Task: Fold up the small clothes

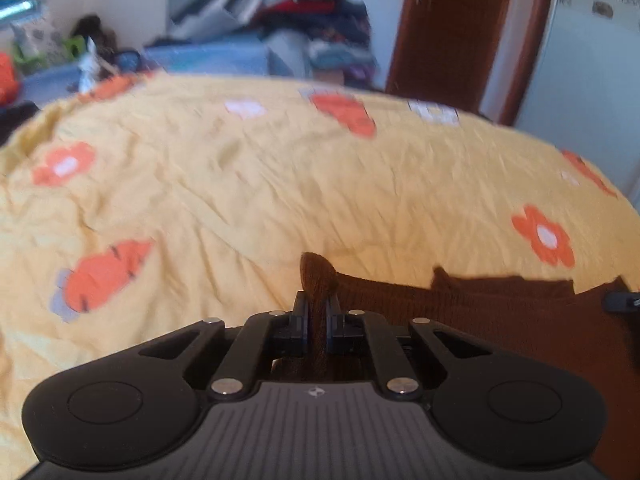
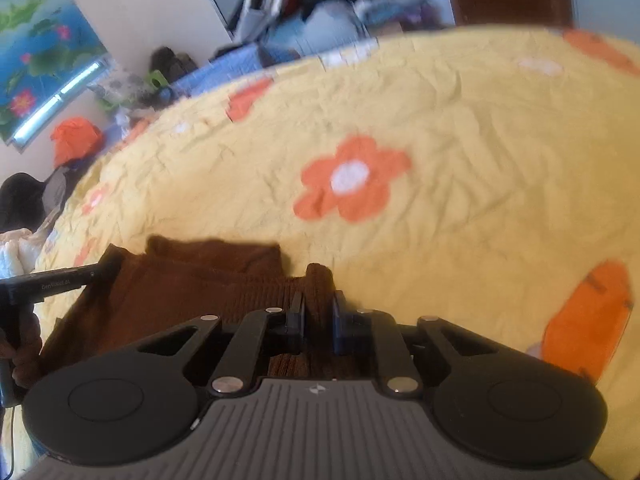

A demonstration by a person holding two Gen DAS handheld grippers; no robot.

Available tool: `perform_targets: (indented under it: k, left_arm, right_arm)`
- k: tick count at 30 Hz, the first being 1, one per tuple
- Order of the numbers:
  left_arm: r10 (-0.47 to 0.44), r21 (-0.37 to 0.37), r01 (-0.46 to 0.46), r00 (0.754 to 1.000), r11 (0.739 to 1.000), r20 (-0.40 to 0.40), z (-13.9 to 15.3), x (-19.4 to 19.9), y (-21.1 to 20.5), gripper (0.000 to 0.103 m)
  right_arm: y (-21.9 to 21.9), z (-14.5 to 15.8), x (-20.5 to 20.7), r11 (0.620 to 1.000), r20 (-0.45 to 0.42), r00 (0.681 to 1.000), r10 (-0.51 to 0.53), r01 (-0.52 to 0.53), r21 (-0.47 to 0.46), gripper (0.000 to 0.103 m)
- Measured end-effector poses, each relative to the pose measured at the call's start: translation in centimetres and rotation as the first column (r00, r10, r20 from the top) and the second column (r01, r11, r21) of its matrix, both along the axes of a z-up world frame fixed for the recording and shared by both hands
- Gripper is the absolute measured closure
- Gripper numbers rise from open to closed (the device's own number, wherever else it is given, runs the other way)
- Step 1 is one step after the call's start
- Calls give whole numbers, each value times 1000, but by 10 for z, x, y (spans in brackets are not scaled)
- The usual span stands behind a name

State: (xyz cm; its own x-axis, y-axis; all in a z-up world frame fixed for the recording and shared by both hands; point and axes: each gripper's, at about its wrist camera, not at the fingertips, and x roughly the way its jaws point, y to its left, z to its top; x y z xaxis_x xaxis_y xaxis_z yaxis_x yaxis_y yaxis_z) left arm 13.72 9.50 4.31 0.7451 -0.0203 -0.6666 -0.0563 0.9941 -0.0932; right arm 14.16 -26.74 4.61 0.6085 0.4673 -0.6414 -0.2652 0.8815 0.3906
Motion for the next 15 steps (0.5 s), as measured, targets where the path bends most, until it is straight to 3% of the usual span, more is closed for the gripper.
perform_targets:
  k: [2,5,7,9,10,13,15]
  left_arm:
    - [17,26,-16,998,1000,-55,-14,4,6,96]
    - [20,47,-19,999,999,-24,-21,-2,4,96]
    - [3,65,-2,1000,998,-23,-14,-6,-2,93]
    - [-8,94,6,1000,996,18,-1,-20,-7,90]
    - [-7,96,3,999,995,45,6,-28,-10,88]
    - [-2,50,-4,992,999,123,19,-47,-21,64]
    - [5,14,-8,988,1000,153,21,-55,-32,27]
  right_arm:
    - [-11,3,-2,999,15,1000,-26,25,41,85]
    - [-7,-23,5,999,-36,998,-50,50,-5,86]
    - [-8,-26,2,996,-37,996,-76,78,44,73]
    - [-10,-15,-8,991,-37,993,-114,116,64,40]
    - [-11,-6,-19,988,19,989,-144,143,61,36]
    - [5,17,-54,981,164,968,-188,192,-10,23]
    - [32,14,-62,977,174,971,-164,184,-106,6]
